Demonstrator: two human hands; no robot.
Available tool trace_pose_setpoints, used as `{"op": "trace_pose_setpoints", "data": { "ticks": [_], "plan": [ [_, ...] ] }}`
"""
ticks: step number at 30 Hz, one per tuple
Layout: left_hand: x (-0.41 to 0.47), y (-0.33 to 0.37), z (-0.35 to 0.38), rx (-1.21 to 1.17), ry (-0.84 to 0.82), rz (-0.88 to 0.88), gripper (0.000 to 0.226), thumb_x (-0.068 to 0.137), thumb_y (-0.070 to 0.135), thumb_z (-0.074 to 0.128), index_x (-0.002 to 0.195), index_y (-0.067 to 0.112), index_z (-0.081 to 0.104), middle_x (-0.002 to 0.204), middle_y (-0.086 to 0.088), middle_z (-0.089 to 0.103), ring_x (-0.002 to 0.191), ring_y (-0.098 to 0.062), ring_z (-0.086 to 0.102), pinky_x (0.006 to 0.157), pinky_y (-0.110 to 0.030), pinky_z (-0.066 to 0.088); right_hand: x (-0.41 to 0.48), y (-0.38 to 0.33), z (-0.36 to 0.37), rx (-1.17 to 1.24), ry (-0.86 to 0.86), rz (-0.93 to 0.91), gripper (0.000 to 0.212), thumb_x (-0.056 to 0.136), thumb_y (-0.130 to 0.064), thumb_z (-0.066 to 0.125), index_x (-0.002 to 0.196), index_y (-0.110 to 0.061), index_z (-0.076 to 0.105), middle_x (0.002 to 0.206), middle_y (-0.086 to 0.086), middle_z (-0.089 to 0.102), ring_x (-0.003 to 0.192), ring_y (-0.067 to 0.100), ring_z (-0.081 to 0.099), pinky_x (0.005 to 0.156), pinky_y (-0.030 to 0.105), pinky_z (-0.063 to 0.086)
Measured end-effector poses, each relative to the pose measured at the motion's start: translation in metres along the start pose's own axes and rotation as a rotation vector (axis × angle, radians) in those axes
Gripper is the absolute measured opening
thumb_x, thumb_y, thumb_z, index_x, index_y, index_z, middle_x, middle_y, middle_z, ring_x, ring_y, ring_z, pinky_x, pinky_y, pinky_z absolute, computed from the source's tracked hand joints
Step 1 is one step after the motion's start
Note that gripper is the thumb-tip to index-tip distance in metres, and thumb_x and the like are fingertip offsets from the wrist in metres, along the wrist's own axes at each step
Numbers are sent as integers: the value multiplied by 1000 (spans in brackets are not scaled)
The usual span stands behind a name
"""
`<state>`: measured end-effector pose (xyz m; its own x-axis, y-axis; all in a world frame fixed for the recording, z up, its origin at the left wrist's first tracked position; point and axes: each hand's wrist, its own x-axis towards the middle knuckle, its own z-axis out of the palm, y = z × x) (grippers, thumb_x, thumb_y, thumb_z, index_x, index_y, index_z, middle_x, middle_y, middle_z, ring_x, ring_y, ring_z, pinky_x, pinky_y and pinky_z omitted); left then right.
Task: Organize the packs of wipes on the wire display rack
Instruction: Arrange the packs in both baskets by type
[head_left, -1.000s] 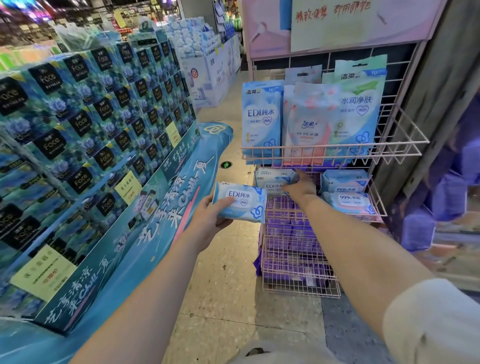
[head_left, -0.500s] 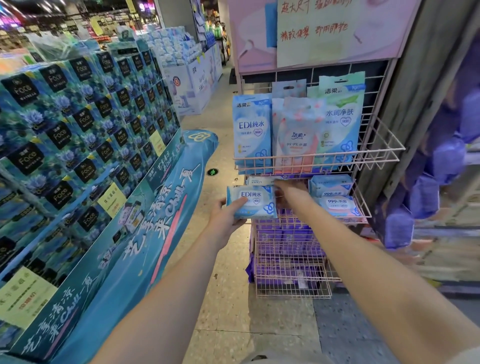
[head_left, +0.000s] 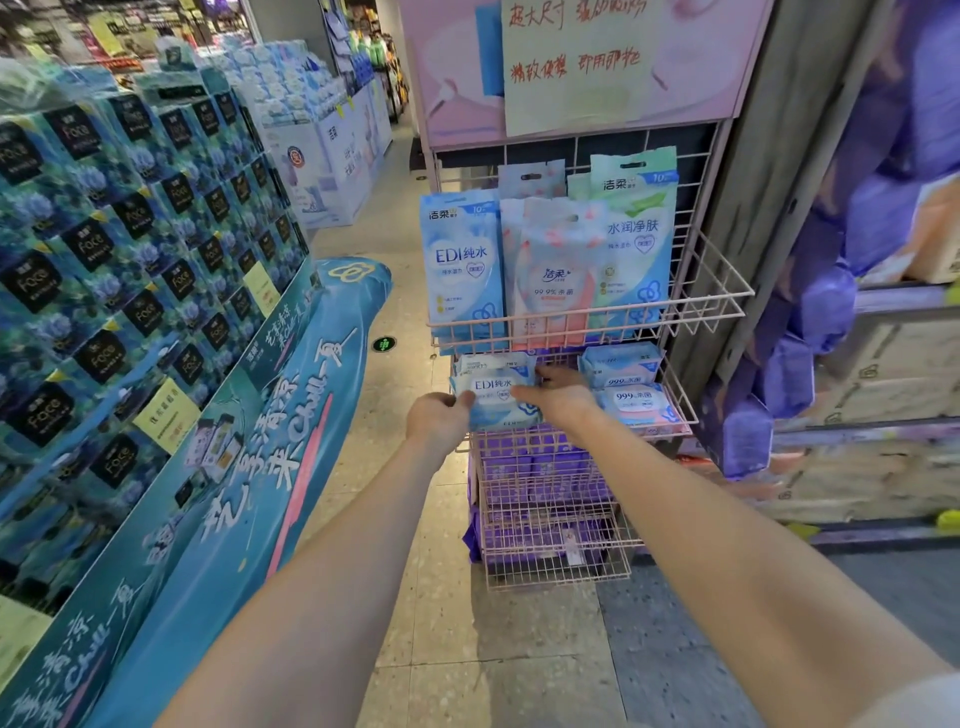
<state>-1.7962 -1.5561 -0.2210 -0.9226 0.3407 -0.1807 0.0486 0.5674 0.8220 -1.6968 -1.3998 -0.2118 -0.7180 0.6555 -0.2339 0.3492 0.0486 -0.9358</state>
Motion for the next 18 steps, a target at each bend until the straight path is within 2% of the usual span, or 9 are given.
{"op": "trace_pose_setpoints", "data": {
  "ticks": [2, 4, 6, 7, 8, 11, 14, 16, 18],
  "plan": [
    [2, -7, 2, 30, 15, -2, 30, 96, 35, 71, 119, 16, 68, 117, -11, 72, 100, -29, 67, 87, -38, 57, 1, 5, 1, -181, -18, 20, 50, 89, -28, 78, 133, -9, 64, 130, 8, 68, 117, 25, 66, 103, 32, 52],
    [2, -13, 2, 99, 14, 51, 19, 95, 31, 72, 112, 24, 67, 114, -8, 74, 99, -27, 69, 83, -35, 58, 0, 10, 2, -341, -57, 37, 34, 91, -32, 74, 118, -12, 70, 113, 5, 72, 101, 22, 68, 85, 26, 55],
    [3, -16, 3, 288, -43, 167, 17, 97, 33, 67, 111, 28, 76, 119, -2, 76, 107, -24, 68, 85, -28, 53, -1, 12, 4, -450, -68, 33, 13, 91, -29, 73, 92, -18, 66, 90, 1, 66, 87, 20, 62, 62, 18, 45],
    [2, -16, 5, 380, -52, 219, 22, 99, 36, 63, 113, 27, 79, 122, 0, 75, 111, -24, 67, 86, -27, 51, 1, 13, 5, -489, -55, 36, 12, 91, -26, 72, 86, -20, 64, 83, -1, 64, 86, 20, 61, 57, 17, 41],
    [1, -16, 7, 441, -61, 247, 26, 100, 38, 60, 114, 27, 79, 124, 0, 75, 112, -25, 66, 88, -29, 52, 0, 14, 6, -521, -52, 30, 6, 91, -23, 72, 91, -19, 67, 87, -1, 67, 90, 22, 64, 60, 17, 42],
    [-3, -14, 13, 590, -61, 299, 32, 100, 41, 52, 117, 30, 77, 125, -4, 72, 111, -30, 65, 92, -40, 56, 0, 15, 8, -611, -38, 2, 37, 93, -20, 70, 129, -11, 65, 123, 8, 70, 106, 24, 65, 77, 22, 43],
    [-1, -17, 10, 647, -58, 325, 32, 99, 40, 51, 117, 32, 76, 127, -2, 72, 114, -29, 64, 97, -43, 53, 1, 16, 8, -698, -69, -32, 38, 97, -24, 66, 131, -9, 62, 127, 12, 68, 100, 26, 61, 78, 26, 43],
    [4, -21, 7, 570, -57, 304, 31, 98, 36, 54, 119, 30, 76, 129, 0, 72, 116, -26, 64, 99, -38, 52, 1, 19, 6, -713, -88, -47, 41, 99, -27, 63, 137, -12, 59, 130, 12, 66, 111, 28, 63, 83, 27, 47],
    [8, -25, 5, 366, -45, 246, 29, 98, 29, 57, 121, 26, 75, 129, 0, 72, 110, -22, 64, 90, -29, 51, -1, 23, 1, -701, -104, -72, 48, 101, -29, 61, 145, -13, 53, 136, 11, 64, 119, 29, 62, 94, 30, 51]
  ]
}}
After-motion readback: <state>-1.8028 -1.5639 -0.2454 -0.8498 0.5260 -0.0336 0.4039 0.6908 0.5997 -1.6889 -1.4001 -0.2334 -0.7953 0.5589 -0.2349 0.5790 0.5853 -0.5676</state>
